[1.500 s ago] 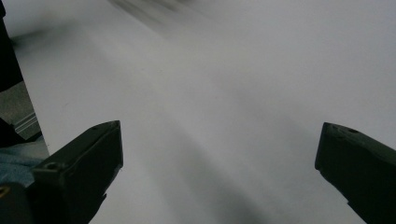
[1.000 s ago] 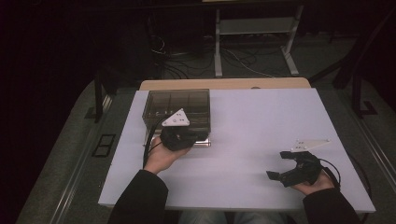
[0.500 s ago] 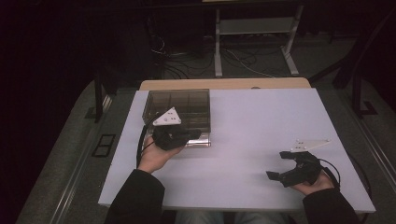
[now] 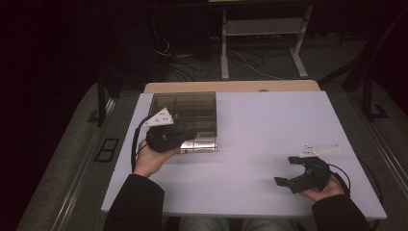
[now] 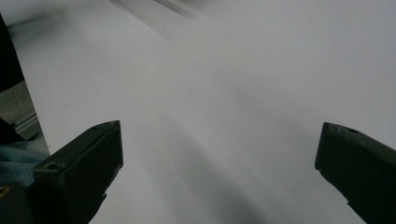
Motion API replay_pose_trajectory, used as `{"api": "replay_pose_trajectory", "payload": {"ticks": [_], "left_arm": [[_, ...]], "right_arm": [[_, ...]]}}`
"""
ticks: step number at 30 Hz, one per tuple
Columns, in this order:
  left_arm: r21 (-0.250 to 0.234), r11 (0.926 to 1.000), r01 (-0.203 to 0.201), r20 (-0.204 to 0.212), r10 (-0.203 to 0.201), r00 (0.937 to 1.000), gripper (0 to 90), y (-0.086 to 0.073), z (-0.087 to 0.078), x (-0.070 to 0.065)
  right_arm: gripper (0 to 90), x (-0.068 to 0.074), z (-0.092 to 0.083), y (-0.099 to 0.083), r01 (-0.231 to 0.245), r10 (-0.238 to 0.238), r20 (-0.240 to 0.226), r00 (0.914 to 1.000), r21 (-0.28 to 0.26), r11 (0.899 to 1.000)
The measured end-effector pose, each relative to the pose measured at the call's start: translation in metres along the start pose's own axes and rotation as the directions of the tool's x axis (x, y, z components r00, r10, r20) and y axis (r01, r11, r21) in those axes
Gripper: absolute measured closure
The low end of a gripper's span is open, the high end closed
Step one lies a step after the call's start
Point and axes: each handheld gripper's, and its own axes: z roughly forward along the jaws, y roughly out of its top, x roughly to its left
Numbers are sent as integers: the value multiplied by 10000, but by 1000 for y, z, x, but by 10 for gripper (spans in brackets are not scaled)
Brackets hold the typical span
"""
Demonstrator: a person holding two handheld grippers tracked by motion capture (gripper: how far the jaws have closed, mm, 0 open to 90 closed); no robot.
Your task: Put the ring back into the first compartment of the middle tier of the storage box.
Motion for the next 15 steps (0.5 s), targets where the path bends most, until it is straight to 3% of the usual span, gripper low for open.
{"api": "replay_pose_trajectory", "payload": {"ticks": [15], "left_arm": [[-227, 9990, 379, -330, -387, 9987, 872, -6, -18, 13]], "right_arm": [[4, 0, 1, 0, -9, 9, -6, 10000, -35, 10000]]}}
